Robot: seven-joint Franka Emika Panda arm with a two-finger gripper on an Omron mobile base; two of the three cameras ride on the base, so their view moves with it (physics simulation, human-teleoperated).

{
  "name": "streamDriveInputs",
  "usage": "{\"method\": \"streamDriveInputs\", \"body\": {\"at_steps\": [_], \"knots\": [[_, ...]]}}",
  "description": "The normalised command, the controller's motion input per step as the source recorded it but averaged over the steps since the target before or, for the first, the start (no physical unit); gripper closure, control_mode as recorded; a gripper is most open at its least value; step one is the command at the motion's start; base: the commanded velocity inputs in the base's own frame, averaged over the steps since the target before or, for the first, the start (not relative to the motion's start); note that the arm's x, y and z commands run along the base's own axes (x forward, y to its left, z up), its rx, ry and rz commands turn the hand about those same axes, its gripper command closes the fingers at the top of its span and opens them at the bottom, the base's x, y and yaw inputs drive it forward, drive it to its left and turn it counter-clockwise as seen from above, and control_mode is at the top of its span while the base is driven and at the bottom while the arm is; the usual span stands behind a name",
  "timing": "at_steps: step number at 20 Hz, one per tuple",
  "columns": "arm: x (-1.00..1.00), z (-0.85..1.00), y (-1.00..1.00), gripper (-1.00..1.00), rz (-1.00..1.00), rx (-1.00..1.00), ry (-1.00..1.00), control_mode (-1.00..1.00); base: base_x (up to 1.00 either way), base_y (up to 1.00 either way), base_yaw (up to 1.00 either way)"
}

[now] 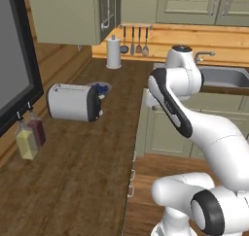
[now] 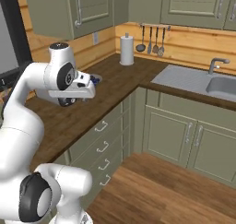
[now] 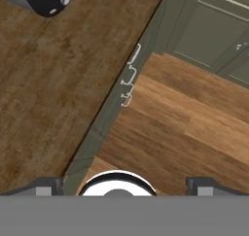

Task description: Take a straw from the drawer in front and place it inside the glass cup on the dining counter.

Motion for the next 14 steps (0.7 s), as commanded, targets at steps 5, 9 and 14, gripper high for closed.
{"method": "streamDriveInputs", "body": {"at_steps": [5, 9, 14], "knots": [[0.08, -0.99, -0.73, -1.0, 0.0, 0.14, -0.05, -1.0, 0.0, 0.0, 0.0], [0.13, -1.0, -0.46, -1.0, 0.0, 0.18, 0.0, -1.0, 0.0, 0.0, 0.0], [0.52, -0.96, -0.23, -1.0, 0.0, 0.31, 0.02, -1.0, 0.0, 0.0, 0.0]]}}
